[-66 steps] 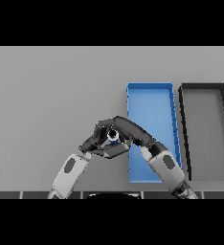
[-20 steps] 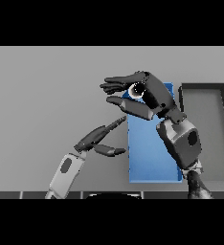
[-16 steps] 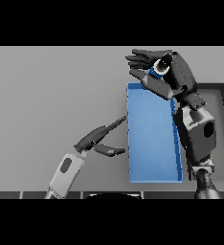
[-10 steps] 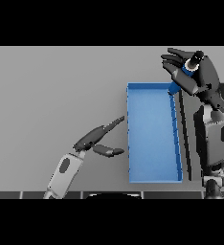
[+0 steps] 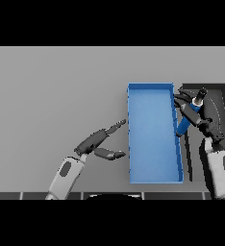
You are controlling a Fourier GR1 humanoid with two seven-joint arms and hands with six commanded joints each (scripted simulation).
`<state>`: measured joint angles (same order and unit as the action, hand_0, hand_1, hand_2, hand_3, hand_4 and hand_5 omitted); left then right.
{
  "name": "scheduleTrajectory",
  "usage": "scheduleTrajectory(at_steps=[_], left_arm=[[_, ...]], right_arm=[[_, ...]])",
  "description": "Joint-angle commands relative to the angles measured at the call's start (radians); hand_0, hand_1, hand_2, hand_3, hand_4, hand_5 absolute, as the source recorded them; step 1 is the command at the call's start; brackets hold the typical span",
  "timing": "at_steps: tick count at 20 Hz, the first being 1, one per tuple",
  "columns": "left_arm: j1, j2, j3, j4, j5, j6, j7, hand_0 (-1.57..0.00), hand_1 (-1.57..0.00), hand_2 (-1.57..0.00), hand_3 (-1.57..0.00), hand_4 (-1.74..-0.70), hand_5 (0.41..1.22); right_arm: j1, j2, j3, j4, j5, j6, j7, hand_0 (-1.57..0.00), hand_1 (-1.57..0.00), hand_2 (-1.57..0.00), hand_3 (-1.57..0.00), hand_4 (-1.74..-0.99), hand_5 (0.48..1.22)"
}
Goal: Pick up the blue pipe and place it into the blue bin.
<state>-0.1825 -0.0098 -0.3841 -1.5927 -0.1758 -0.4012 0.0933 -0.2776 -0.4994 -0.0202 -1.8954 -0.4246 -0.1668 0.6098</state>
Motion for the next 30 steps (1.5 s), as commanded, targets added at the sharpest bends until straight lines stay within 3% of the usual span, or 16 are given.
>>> scheduleTrajectory(at_steps=[1, 5, 6, 10, 11, 13, 15, 16, 18, 19, 22, 26, 30], left_arm=[[0.002, -0.003, 0.0, 0.003, -0.003, 0.006, 0.002, 0.0, 0.0, 0.0, 0.0, -0.88, 0.428], [0.002, 0.006, 0.003, -0.006, 0.003, -0.001, 0.009, 0.0, 0.0, 0.0, 0.0, -0.89, 0.422], [0.0, 0.006, 0.003, -0.004, 0.005, -0.002, 0.013, 0.0, 0.0, 0.0, 0.0, -0.89, 0.42], [0.007, 0.001, -0.008, -0.011, -0.004, 0.002, 0.023, 0.0, 0.0, 0.0, 0.0, -0.88, 0.421], [0.009, 0.001, -0.012, -0.016, -0.008, 0.004, 0.021, 0.0, 0.0, 0.0, 0.0, -0.88, 0.421], [0.005, 0.005, -0.012, -0.011, -0.006, -0.004, 0.023, 0.0, 0.0, 0.0, 0.0, -0.88, 0.422], [-0.004, 0.0, -0.007, -0.012, -0.004, 0.002, 0.029, 0.0, 0.0, 0.0, 0.0, -0.88, 0.427], [0.002, -0.001, -0.01, -0.01, -0.006, 0.005, 0.026, 0.0, 0.0, 0.0, 0.0, -0.88, 0.428], [0.011, 0.002, -0.011, -0.018, -0.005, 0.005, 0.024, 0.0, 0.0, 0.0, 0.0, -0.88, 0.429], [-0.003, -0.003, -0.004, -0.009, -0.001, 0.005, 0.038, 0.0, 0.0, 0.0, 0.0, -0.88, 0.429], [0.001, -0.002, -0.007, -0.013, -0.004, 0.006, 0.026, 0.0, 0.0, 0.0, 0.0, -0.89, 0.426], [-0.003, 0.002, -0.005, -0.009, -0.004, 0.002, 0.029, 0.0, 0.0, 0.0, 0.0, -0.89, 0.428], [0.003, 0.002, -0.003, -0.022, 0.004, 0.002, 0.036, 0.0, 0.0, 0.0, 0.0, -0.89, 0.429]], right_arm=[[0.03, -0.036, 0.038, -0.007, -0.015, -0.056, 0.0, -1.57, -1.57, -1.57, -1.57, -1.741, 1.221], [0.117, -0.169, 0.191, -0.005, -0.063, -0.275, 0.0, -1.57, -1.57, -1.57, -1.52, -1.741, 1.221], [0.127, -0.196, 0.233, -0.014, -0.075, -0.321, 0.0, -1.57, -1.57, -1.57, -1.26, -1.741, 1.221], [0.095, -0.264, 0.352, 0.018, -0.058, -0.441, -0.022, -1.57, -1.55, -1.57, -0.85, -1.741, 1.221], [0.092, -0.281, 0.369, 0.029, -0.062, -0.453, -0.04, -1.46, -1.34, -1.34, -0.79, -1.678, 1.221], [0.063, -0.31, 0.416, 0.069, -0.073, -0.481, -0.045, -0.94, -0.85, -0.86, -0.5, -1.503, 1.221], [0.035, -0.346, 0.473, 0.103, -0.104, -0.456, -0.056, -0.6, -0.55, -0.55, -0.32, -1.337, 1.221], [0.02, -0.366, 0.514, 0.11, -0.109, -0.438, -0.076, -0.48, -0.44, -0.44, -0.26, -1.275, 1.186], [0.001, -0.436, 0.609, 0.135, -0.17, -0.403, -0.003, -0.31, -0.28, -0.28, -0.16, -1.175, 1.084], [-0.041, -0.509, 0.698, 0.164, -0.252, -0.401, 0.0, -0.24, -0.22, -0.22, -0.13, -1.142, 1.03], [-0.139, -0.588, 0.858, 0.178, -0.369, -0.418, 0.0, -0.12, -0.11, -0.11, -0.07, -1.078, 0.898], [-0.272, -0.621, 1.02, 0.208, -0.42, -0.431, 0.0, -0.05, -0.05, -0.05, -0.03, -1.051, 0.787], [-0.316, -0.63, 1.07, 0.209, -0.451, -0.457, 0.0, -0.02, -0.02, -0.02, -0.01, -1.033, 0.696]])
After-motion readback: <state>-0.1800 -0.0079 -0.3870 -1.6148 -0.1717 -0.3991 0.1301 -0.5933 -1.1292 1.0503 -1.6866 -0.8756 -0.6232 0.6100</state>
